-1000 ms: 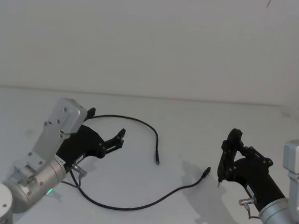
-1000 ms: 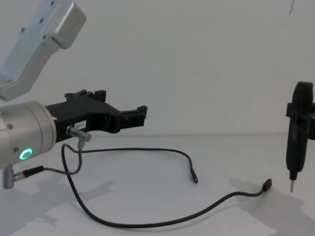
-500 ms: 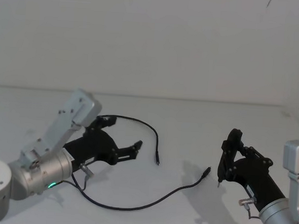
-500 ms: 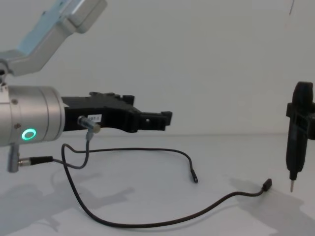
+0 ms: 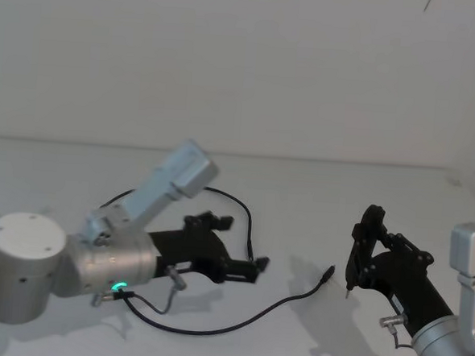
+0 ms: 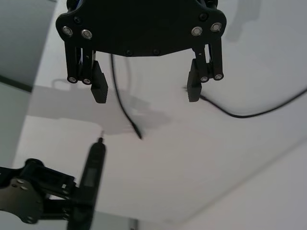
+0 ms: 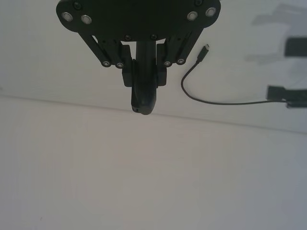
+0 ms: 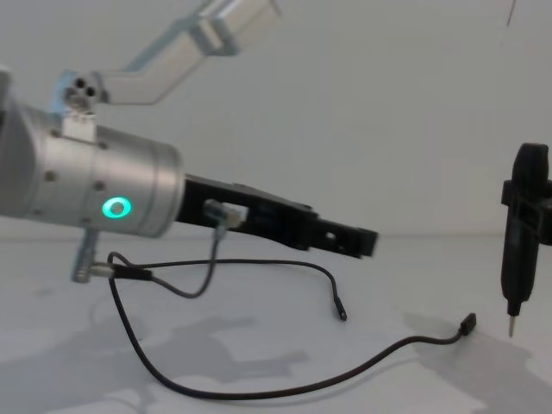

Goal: Pick up the data cable with the one hand.

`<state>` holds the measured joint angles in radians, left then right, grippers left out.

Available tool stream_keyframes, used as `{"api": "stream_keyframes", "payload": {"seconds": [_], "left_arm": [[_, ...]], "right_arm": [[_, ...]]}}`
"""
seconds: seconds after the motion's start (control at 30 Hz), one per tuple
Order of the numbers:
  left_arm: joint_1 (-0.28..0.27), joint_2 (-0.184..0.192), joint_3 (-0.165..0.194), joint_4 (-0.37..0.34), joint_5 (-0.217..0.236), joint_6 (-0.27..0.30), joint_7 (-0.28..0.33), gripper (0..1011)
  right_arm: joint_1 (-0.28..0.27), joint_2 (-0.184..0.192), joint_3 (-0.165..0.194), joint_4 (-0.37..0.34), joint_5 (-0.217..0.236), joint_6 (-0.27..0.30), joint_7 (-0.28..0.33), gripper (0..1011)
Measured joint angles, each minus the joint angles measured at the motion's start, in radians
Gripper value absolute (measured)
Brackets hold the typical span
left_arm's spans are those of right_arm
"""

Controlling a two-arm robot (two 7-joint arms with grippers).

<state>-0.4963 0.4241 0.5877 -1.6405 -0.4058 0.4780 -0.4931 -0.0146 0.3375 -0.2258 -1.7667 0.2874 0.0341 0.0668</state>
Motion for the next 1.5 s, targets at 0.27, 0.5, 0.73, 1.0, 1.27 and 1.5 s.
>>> {"api": "stream_keyframes", "payload": {"seconds": [0.27, 0.5, 0.73, 1.0, 1.27, 1.5], "left_arm": [[-0.069, -0.050, 0.065, 0.048, -0.006, 0.121, -0.024, 1001], [-0.100, -0.086, 0.100, 0.083, 0.000, 0.184, -0.006, 1001], [-0.117, -0.119, 0.125, 0.115, 0.019, 0.216, 0.024, 1001], [-0.129, -0.148, 0.150, 0.152, 0.046, 0.226, 0.050, 1001], [-0.134, -0.174, 0.171, 0.184, 0.067, 0.234, 0.066, 1001], [-0.137, -0.186, 0.179, 0.199, 0.077, 0.239, 0.074, 1001]], "right_arm": [[0.000, 0.000, 0.000, 0.000, 0.000, 0.000, 0.000, 279], [0.000, 0.000, 0.000, 0.000, 0.000, 0.000, 0.000, 279], [0.000, 0.000, 0.000, 0.000, 0.000, 0.000, 0.000, 279], [0.000, 0.000, 0.000, 0.000, 0.000, 0.000, 0.000, 279], [0.000, 0.000, 0.000, 0.000, 0.000, 0.000, 0.000, 279], [0.000, 0.000, 0.000, 0.000, 0.000, 0.000, 0.000, 279]]}}
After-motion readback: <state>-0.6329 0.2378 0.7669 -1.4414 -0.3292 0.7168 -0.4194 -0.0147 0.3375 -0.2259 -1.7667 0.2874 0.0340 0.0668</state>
